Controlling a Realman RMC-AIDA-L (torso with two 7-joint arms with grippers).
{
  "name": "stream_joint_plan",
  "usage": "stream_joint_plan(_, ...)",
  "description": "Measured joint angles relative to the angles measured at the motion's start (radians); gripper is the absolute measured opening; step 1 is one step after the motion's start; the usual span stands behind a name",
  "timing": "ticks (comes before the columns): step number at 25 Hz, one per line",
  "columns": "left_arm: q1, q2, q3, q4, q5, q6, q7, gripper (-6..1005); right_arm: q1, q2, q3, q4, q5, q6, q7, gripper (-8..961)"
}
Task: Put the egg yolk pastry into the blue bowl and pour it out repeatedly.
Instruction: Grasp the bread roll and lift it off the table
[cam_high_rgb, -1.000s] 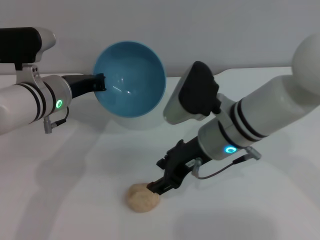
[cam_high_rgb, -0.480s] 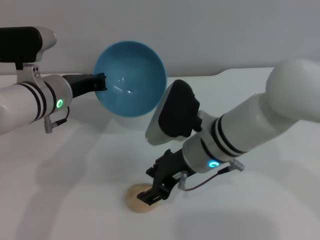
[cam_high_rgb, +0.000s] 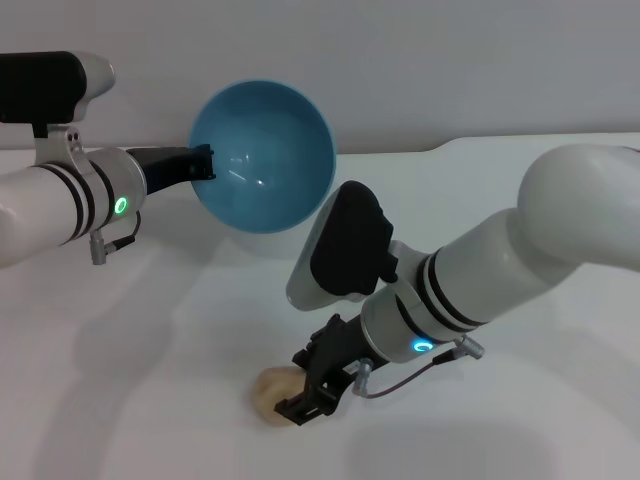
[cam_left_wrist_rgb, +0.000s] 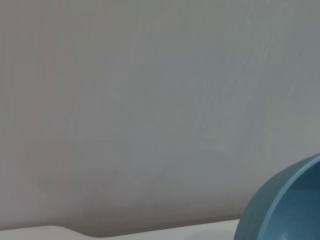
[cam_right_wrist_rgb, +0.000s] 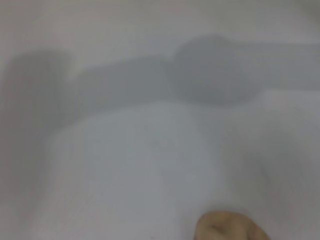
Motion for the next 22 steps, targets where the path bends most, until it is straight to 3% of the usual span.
stream_joint_plan(19,0.001,0.000,0.002,0.001,-0.007,0.000,-0.001,-1,-0.004,0.000,-0.002,0.073,0.065,0.071,0.014,591)
stream_joint_plan(22,-0.003,0.000,0.002,-0.001,-0.008,0.000,-0.001,-1,0.001,0.000,-0.002,0.082,0.067,0.075,0.015,476)
